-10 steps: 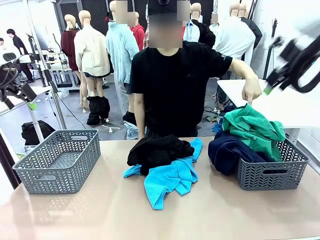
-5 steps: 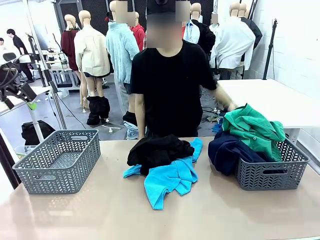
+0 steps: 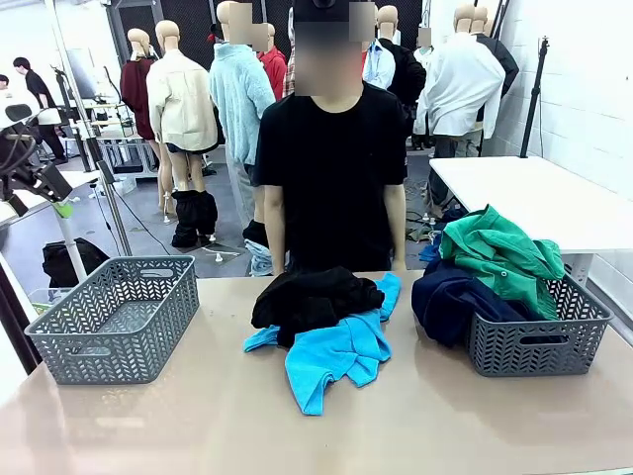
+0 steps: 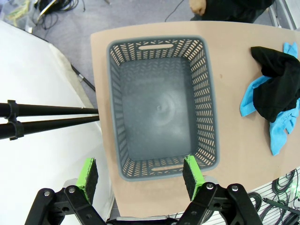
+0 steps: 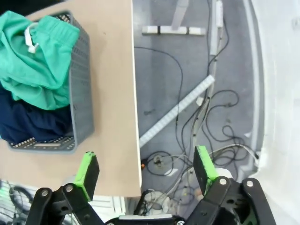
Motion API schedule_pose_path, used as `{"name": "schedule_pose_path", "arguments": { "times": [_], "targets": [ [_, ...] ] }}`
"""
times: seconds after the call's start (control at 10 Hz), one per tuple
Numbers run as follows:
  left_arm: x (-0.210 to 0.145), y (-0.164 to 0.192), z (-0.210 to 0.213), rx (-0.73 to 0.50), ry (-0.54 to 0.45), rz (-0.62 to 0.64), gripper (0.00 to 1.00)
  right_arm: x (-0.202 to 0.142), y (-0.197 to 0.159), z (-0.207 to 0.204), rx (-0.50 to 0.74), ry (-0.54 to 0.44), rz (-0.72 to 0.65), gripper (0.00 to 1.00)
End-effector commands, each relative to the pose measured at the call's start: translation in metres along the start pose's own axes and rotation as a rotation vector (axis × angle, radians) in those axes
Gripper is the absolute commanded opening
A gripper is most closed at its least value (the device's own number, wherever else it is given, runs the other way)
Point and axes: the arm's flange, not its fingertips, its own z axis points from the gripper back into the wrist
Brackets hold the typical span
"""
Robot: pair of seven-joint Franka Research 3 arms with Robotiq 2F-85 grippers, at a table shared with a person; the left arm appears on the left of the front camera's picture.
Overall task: Sort the tops and bottoms.
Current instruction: Sort the clothes according to human instructions, then lift clothes from the center of the table with your left hand.
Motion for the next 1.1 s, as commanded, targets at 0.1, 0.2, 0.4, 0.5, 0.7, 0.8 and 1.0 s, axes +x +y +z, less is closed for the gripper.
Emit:
{"name": "schedule_pose_path", "arguments": {
  "times": [0.1, 0.2, 0.4, 0.5, 0.7, 0.8, 1.0],
  "targets": [
    [0.002, 0.000, 0.001, -0.004, -0.006, 0.016, 0.94, 0.002, 0.000, 0.009, -0.021, -0.008, 0.016, 1.00],
    [0.002, 0.000, 0.001, -0.004, -0.006, 0.016, 0.94, 0.002, 0.000, 0.009, -0.021, -0.008, 0.016, 1.00],
    [0.002, 0.000, 0.001, -0.004, -0.006, 0.016, 0.94, 0.002, 0.000, 0.009, -0.021, -0.008, 0.016, 1.00],
    [0.002, 0.000, 0.001, -0.004, -0.006, 0.016, 0.94, 0.002, 0.000, 0.009, -0.021, -0.008, 0.016, 1.00],
    [0.000, 0.000, 0.000, 0.000, 0.000, 0.000, 0.94, 0.002, 0.000, 0.009, -0.021, -0.008, 0.016, 1.00],
    [0.033, -0.053, -0.007, -0.021, 0.011, -0.210, 0.94, 0.002, 0.000, 0.009, -0.021, -0.008, 0.016, 1.00],
    [0.062, -0.137, -0.006, -0.046, -0.050, -0.524, 0.94, 0.002, 0.000, 0.009, -0.021, -0.008, 0.016, 1.00]
  ]
}}
